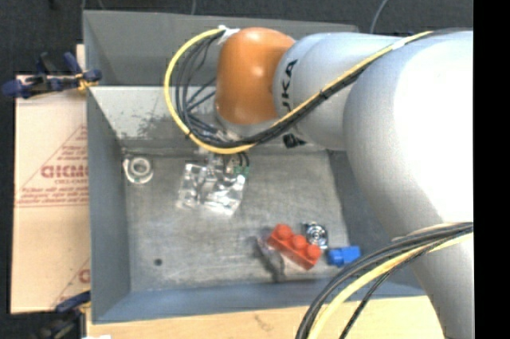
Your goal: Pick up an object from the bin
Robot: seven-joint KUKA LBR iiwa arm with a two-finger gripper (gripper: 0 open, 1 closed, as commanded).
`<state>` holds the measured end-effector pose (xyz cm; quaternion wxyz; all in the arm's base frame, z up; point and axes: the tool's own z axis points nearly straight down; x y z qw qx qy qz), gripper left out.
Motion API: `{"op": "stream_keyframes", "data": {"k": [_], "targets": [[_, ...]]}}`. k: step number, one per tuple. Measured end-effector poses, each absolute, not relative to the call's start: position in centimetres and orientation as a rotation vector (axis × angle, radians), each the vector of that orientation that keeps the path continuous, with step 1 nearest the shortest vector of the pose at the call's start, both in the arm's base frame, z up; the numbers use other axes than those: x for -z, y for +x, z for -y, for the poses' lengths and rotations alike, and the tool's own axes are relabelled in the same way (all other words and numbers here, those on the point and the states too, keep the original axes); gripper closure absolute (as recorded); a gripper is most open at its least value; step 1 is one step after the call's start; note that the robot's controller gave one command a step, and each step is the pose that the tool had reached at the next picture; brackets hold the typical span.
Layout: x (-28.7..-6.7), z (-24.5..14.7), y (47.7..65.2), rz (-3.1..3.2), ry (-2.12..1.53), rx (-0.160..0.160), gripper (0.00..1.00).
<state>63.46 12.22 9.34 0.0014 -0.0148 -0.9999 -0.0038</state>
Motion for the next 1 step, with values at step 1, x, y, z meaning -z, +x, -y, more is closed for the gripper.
{"op": "stream_keyframes", "data": {"k": [1], "targets": [[-9.34,-12.22,63.47,3.138,-0.048,0.012,1.0]]}}
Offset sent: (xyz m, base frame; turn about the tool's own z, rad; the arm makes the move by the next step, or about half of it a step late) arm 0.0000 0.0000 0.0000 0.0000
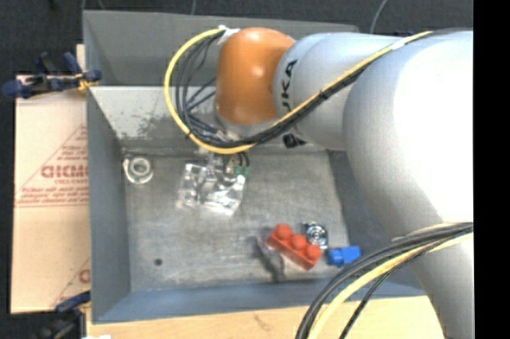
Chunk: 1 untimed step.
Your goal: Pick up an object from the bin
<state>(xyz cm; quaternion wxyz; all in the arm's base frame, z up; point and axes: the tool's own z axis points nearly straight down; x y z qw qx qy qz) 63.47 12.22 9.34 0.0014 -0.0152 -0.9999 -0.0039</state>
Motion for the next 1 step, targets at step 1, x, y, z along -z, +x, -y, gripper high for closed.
{"op": "stream_keyframes", "data": {"k": [1], "targets": [[-9.34,-12.22,63.47,3.138,-0.049,0.012,1.0]]}}
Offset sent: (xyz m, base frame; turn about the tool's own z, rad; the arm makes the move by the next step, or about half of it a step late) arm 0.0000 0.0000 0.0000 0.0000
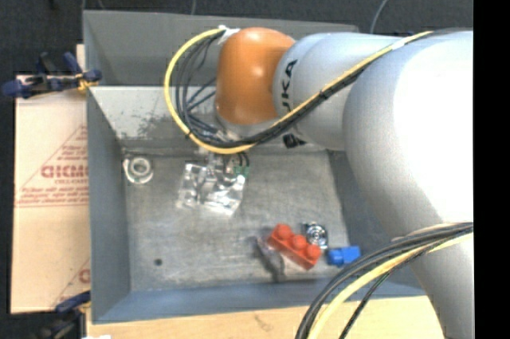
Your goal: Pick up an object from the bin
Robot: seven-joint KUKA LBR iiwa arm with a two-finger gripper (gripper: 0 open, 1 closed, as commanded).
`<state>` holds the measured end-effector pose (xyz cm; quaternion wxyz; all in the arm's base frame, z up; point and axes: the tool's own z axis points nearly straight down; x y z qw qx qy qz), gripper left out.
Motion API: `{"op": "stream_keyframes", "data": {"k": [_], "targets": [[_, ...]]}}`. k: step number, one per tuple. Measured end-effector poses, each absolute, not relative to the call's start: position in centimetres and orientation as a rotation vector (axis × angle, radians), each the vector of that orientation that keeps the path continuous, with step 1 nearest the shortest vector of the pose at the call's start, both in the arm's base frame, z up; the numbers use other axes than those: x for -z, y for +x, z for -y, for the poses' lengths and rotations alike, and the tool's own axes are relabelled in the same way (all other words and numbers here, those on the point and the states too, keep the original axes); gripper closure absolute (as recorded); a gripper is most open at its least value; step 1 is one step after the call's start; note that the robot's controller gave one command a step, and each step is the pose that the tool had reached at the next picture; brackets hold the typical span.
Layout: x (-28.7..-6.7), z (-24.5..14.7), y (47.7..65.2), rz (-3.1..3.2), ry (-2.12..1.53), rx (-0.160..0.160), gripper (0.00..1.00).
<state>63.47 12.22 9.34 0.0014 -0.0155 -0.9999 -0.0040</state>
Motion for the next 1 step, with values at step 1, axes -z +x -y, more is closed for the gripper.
{"op": "stream_keyframes", "data": {"k": [1], "targets": [[-22.09,-12.85,63.2,3.151,0.024,0.0,1.0]]}}
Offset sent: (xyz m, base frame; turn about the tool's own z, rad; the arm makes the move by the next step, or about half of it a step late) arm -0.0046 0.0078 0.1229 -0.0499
